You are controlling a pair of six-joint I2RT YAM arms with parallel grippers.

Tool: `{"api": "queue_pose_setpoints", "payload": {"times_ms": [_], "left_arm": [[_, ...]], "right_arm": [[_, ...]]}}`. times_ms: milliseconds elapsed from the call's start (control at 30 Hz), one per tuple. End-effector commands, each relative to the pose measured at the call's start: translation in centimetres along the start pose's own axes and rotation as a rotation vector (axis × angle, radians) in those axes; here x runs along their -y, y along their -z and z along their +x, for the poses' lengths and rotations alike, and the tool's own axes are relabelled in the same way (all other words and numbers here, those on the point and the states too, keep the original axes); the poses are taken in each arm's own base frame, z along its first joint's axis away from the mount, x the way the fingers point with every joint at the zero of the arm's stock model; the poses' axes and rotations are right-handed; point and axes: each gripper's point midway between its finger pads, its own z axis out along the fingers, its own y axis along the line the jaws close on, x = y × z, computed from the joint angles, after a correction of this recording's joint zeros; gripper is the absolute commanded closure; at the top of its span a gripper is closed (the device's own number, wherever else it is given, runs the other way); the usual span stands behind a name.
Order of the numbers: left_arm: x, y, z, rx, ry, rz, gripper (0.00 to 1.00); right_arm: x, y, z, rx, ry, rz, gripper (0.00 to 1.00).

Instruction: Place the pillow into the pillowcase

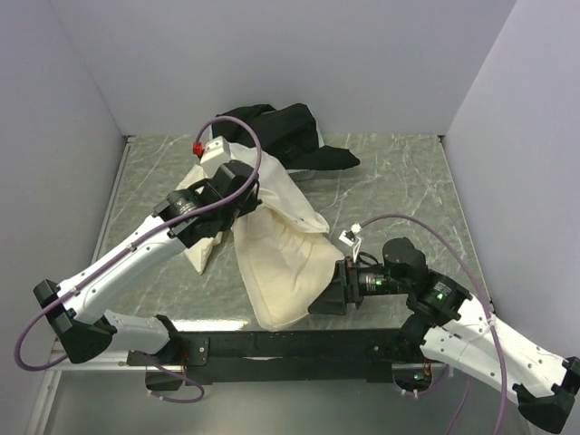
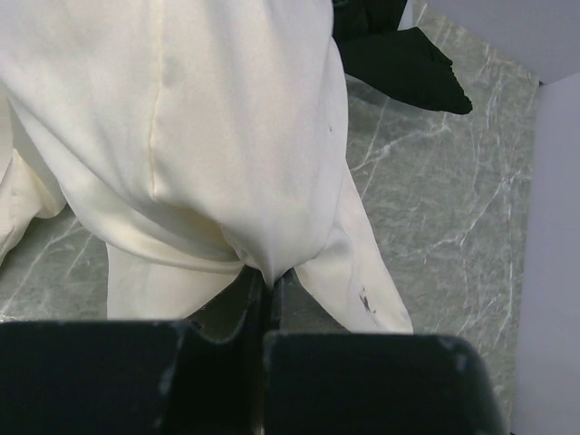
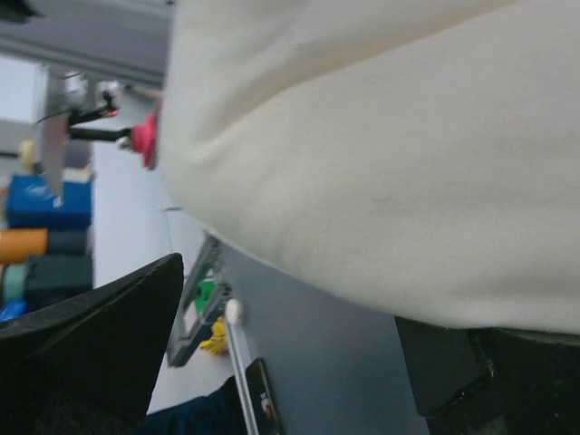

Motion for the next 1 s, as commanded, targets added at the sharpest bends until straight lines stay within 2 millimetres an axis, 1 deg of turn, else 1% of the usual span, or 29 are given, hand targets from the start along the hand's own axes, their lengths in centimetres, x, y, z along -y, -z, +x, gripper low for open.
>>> {"api": "queue_pose_setpoints", "payload": {"times_ms": [0, 33, 67, 100, 133, 167, 200, 233, 267, 333, 367, 400, 433, 467, 500, 533, 567, 600, 633, 667, 700, 733, 767, 800, 833, 867, 900, 933, 967], "left_arm": [[1.1, -0.2, 1.3, -0.03, 0.08, 0.053, 0.99], [0.7, 0.2, 1.0, -0.021, 0.09, 0.05, 0.99], [-0.1, 0.1, 1.2, -0.012, 0.098, 0.027, 0.99], [-0.7, 0.3, 1.2, -0.009, 0.102, 0.012, 0.99], [-1.2, 1.1, 0.7, 0.005, 0.125, 0.021, 0.99], [-2.1, 1.2, 1.4, 0.003, 0.138, 0.006, 0.99], [-2.7, 1.5, 1.3, 0.02, 0.153, -0.002, 0.99], [-3.3, 2.5, 0.9, 0.036, 0.194, 0.006, 0.99], [-4.2, 2.5, 1.8, 0.031, 0.189, -0.012, 0.99], [-4.9, 2.8, 2.0, 0.038, 0.215, -0.018, 0.99], [-5.1, 2.5, 2.6, 0.027, 0.207, -0.024, 0.99], [-5.1, 2.2, 3.1, 0.018, 0.198, -0.035, 0.99], [-5.0, 2.1, 3.7, 0.008, 0.192, -0.042, 0.99], [-4.8, 2.0, 3.8, 0.008, 0.188, -0.043, 0.99], [-4.6, 1.7, 4.2, 0.003, 0.177, -0.051, 0.99], [-4.4, 1.7, 4.3, 0.0, 0.176, -0.051, 0.99], [-4.0, 1.6, 4.2, 0.0, 0.175, -0.046, 0.99], [-3.8, 1.5, 4.3, -0.002, 0.171, -0.044, 0.99], [-3.6, 1.5, 4.2, 0.0, 0.168, -0.04, 0.99], [-3.4, 1.5, 4.2, -0.001, 0.169, -0.036, 0.99], [-3.3, 1.5, 4.1, -0.001, 0.168, -0.036, 0.99], [-3.2, 1.6, 4.1, 0.001, 0.167, -0.035, 0.99], [-3.2, 1.6, 3.9, 0.002, 0.167, -0.035, 0.99], [-3.2, 1.7, 3.9, 0.003, 0.166, -0.032, 0.99], [-3.1, 1.9, 3.7, 0.006, 0.164, -0.028, 0.99], [-3.1, 2.0, 3.6, 0.007, 0.164, -0.026, 0.99], [-2.9, 2.1, 3.5, 0.007, 0.167, -0.019, 0.99], [-2.9, 2.2, 3.4, 0.006, 0.166, -0.016, 0.99], [-3.0, 2.3, 3.3, 0.007, 0.165, -0.014, 0.99]], "right_arm": [[-9.0, 2.5, 0.8, -0.062, 0.124, -0.498, 0.0], [-9.5, 2.8, 0.9, -0.064, 0.118, -0.54, 0.0], [-10.0, 3.2, 1.0, -0.052, 0.13, -0.574, 0.0], [-9.9, 3.3, 1.0, -0.045, 0.155, -0.561, 0.0], [-9.4, 3.0, 0.4, -0.011, 0.155, -0.511, 0.0], [-8.8, 3.0, 0.6, -0.02, 0.135, -0.451, 0.0], [-8.6, 3.0, 0.5, -0.008, 0.156, -0.438, 0.0], [-8.3, 2.8, 0.1, 0.017, 0.143, -0.412, 0.0], [-7.7, 2.4, -0.1, 0.017, 0.119, -0.368, 0.0], [-6.2, 1.6, -1.3, 0.067, 0.143, -0.267, 0.0], [-4.5, 0.9, -3.1, 0.13, 0.111, -0.127, 0.0], [-3.9, 0.6, -3.5, 0.142, 0.156, -0.075, 0.0], [-3.3, -0.1, -4.2, 0.14, 0.158, -0.011, 0.0], [-1.6, -0.4, -6.3, 0.237, 0.177, 0.115, 0.0], [-2.0, -1.1, -5.8, 0.218, 0.21, 0.135, 0.0], [-1.6, -2.0, -6.3, 0.23, 0.228, 0.188, 0.0], [-0.6, -2.3, -7.4, 0.294, 0.256, 0.287, 0.0], [-1.0, -3.0, -6.8, 0.286, 0.29, 0.312, 0.0], [-0.4, -4.2, -6.6, 0.269, 0.313, 0.37, 0.0], [0.3, -4.5, -7.3, 0.304, 0.34, 0.444, 0.0], [0.6, -5.1, -7.2, 0.303, 0.358, 0.479, 0.0], [0.2, -6.6, -5.8, 0.254, 0.409, 0.508, 0.0], [0.6, -6.8, -5.9, 0.271, 0.437, 0.571, 0.0], [1.3, -6.4, -6.7, 0.332, 0.477, 0.676, 0.0], [1.9, -7.1, -5.9, 0.305, 0.535, 0.759, 0.0], [2.2, -7.3, -5.8, 0.318, 0.55, 0.811, 0.0], [2.6, -6.9, -6.5, 0.375, 0.58, 0.891, 0.0], [3.2, -7.6, -6.1, 0.346, 0.624, 0.96, 0.0], [2.8, -8.2, -5.4, 0.344, 0.645, 0.964, 0.0]]}}
